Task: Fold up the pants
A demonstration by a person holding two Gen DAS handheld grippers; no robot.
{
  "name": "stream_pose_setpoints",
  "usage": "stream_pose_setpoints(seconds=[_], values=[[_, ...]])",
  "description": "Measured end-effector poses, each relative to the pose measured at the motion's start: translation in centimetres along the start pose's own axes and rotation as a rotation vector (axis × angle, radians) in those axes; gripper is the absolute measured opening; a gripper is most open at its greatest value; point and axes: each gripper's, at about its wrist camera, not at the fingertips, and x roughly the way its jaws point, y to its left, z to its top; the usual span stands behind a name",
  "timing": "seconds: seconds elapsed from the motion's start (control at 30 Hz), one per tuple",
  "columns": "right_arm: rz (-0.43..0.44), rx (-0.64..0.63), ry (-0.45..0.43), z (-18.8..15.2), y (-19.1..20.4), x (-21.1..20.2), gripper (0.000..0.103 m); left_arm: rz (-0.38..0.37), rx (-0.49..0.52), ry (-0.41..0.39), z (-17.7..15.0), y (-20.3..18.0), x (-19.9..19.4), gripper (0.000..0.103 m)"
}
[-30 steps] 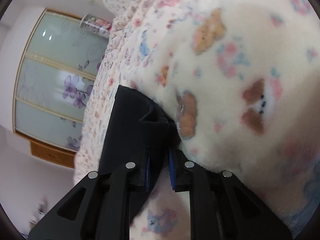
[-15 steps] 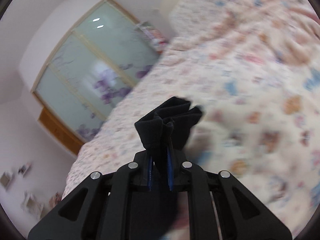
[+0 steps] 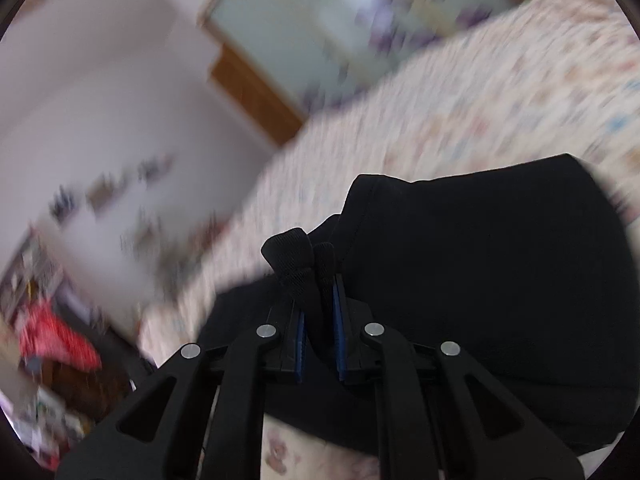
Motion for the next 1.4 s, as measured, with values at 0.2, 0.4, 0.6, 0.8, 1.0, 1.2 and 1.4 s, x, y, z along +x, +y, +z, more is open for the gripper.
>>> stream_pose_setpoints(seconds=[0.2,0.4,0.6,0.8,1.0,1.2,1.4], values=[[0.032,0.065,-0.055,0.5,0.3,-0.1,0.012,-0.004,-0.005,-0.004,-0.1,0.1,0.0,0.101],[-0.034,-0.154,0.101,-1.0,4.4,3.0,0.012,0.003,-0.003,-0.003,-0.1,0.1,0.1,0.101],[-0.11,-0.333,0.289,-4.8,5.3,4.7,0.051,-0.005,-0.008,-0.005,-0.1,0.3,0.0,0.101],[0.093,-0.109,0.161,-2.7,3.9,2.2,0.073,-0.027,-0.024,-0.011,0.0,0.6,-0.1,0.101],[0.081,0.035,0.241,-3.6,-0.6,4.4,0.074,-0.109,-0.08,-0.032,0.0,1.7,-0.6,0.101],[0.095,0.078,0.227,-3.7,-1.4,3.2,0.078,-0.144,-0.106,-0.037,0.0,2.1,-0.7,0.101],[0.148,0.11,0.116,-3.8,-2.5,-2.0,0.086,-0.156,-0.158,0.061,0.4,2.1,-2.6,0.101]])
